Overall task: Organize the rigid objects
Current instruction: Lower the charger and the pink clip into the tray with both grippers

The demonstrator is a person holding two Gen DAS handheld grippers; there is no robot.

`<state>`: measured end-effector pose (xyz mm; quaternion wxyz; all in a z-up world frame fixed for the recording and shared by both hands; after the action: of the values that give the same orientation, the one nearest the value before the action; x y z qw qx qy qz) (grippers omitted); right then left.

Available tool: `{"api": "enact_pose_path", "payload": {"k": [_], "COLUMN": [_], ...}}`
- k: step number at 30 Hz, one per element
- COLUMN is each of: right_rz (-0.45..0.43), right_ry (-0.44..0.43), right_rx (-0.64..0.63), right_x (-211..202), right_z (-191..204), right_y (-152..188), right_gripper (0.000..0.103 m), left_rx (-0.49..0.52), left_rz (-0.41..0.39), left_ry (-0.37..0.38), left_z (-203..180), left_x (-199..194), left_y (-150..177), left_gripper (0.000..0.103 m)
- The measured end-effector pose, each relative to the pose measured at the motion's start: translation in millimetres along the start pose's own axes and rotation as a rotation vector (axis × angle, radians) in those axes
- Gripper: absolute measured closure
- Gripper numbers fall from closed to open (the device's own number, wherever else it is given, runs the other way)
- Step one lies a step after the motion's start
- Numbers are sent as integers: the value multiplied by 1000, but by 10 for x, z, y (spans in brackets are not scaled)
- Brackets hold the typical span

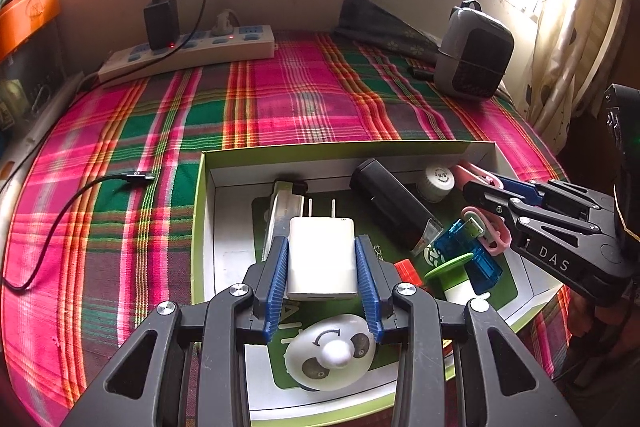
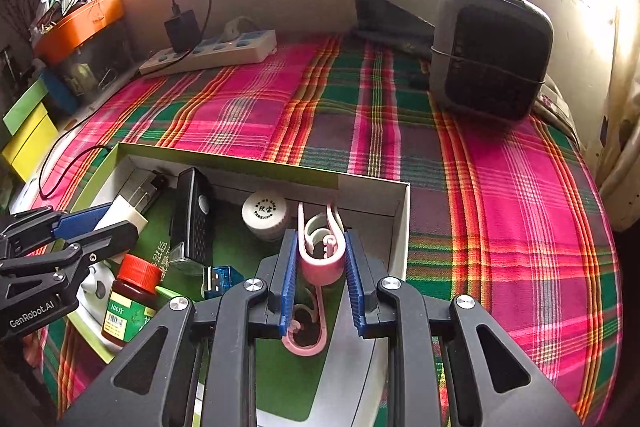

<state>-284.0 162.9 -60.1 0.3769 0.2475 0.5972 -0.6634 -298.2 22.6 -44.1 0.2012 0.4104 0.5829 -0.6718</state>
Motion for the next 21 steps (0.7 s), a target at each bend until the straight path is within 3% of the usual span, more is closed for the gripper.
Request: {"api": "enact_pose_path", "payload": {"k": [21], "right_rz": [2], "right_ry": [-17], "right_rx": [-5], "right_x": [12], "right_z": [43], "right_y": [25], "right_gripper": [79], "left_rx": [19], "left_rz": [-1], "left_ry": [-35], "left_z": [-34], "left_x": [-17], "left_y": [-3], "left_gripper": [67]}}
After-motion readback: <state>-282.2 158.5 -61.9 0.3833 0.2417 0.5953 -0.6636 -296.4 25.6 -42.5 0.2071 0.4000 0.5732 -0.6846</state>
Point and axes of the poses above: each gripper's, at about its wrist camera, not at the fingertips, and x roughly the way its jaws point, z to its left, y to its underside, the point moved 8 cm from there along x, roughly the way its jaws point, and after that the axes turned 10 degrees about x, right-handed, at the moved point
